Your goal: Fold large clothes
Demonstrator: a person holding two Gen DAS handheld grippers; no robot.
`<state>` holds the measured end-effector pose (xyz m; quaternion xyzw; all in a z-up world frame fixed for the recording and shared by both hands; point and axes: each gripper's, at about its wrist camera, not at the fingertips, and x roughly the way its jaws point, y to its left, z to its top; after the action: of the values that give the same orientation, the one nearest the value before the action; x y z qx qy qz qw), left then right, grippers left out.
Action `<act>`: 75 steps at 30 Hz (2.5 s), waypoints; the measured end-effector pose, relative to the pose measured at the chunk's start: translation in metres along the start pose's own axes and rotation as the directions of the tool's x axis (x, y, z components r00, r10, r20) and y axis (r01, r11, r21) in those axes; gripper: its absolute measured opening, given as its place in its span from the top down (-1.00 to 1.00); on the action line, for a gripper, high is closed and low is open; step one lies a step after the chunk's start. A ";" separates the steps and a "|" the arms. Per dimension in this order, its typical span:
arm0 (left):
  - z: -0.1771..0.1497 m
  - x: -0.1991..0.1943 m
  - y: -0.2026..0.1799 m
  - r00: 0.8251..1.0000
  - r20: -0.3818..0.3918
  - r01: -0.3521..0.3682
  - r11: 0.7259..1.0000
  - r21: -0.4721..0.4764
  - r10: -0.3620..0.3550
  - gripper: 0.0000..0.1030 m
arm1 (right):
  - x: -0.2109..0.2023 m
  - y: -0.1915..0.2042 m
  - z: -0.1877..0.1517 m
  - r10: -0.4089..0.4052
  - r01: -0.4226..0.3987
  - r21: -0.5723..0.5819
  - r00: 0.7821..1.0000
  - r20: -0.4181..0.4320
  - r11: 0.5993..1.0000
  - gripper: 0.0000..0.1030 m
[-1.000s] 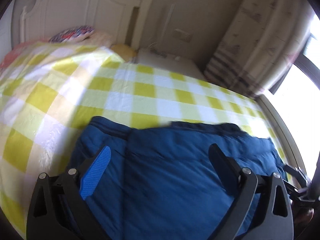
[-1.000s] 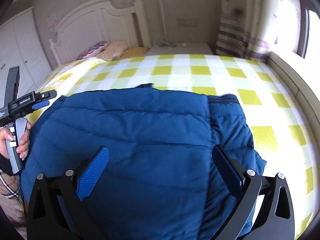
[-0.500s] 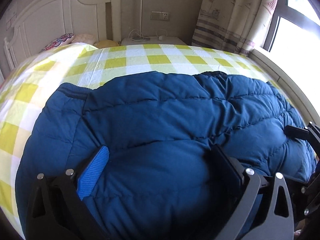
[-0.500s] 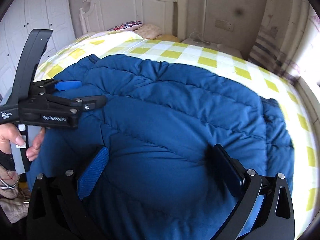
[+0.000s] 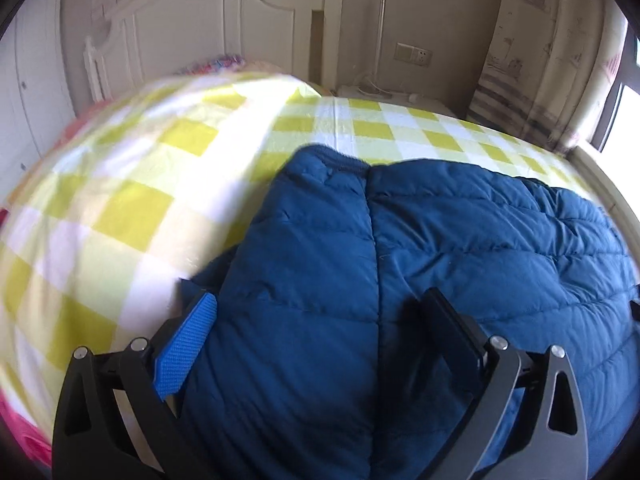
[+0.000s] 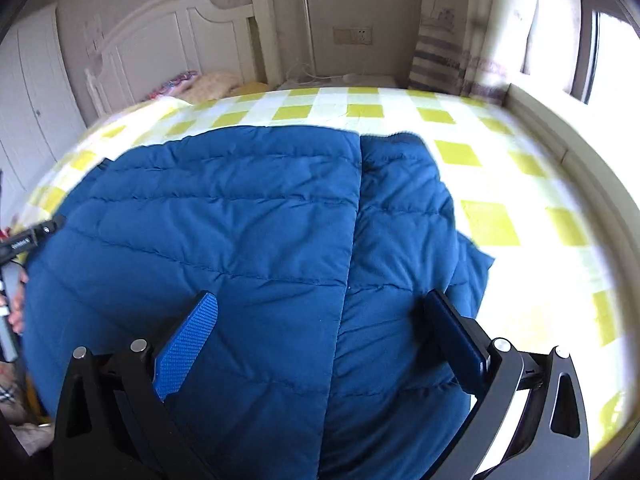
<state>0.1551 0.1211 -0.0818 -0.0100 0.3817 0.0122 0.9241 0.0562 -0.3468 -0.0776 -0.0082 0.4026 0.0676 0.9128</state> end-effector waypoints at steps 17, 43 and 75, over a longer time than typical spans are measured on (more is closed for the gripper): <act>-0.059 -0.048 -0.102 0.979 0.022 0.185 0.933 0.310 -0.201 -0.96 | -0.015 0.116 -0.035 0.162 -0.156 -0.375 0.987 -0.016 0.914 -0.91; -0.105 -0.082 -0.092 0.989 0.076 0.088 0.924 0.371 -0.124 -0.96 | -0.046 0.131 -0.079 0.153 -0.113 -0.486 0.987 0.043 0.866 -0.91; -0.104 -0.076 -0.083 0.985 0.043 0.141 0.927 0.346 -0.166 -0.96 | -0.050 0.020 -0.079 0.189 -0.182 -0.123 0.981 0.051 0.976 -0.91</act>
<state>0.0303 0.0343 -0.1012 0.1212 0.3428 -0.1263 0.9230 -0.0377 -0.3381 -0.0940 -0.0222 0.3683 0.1764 0.9125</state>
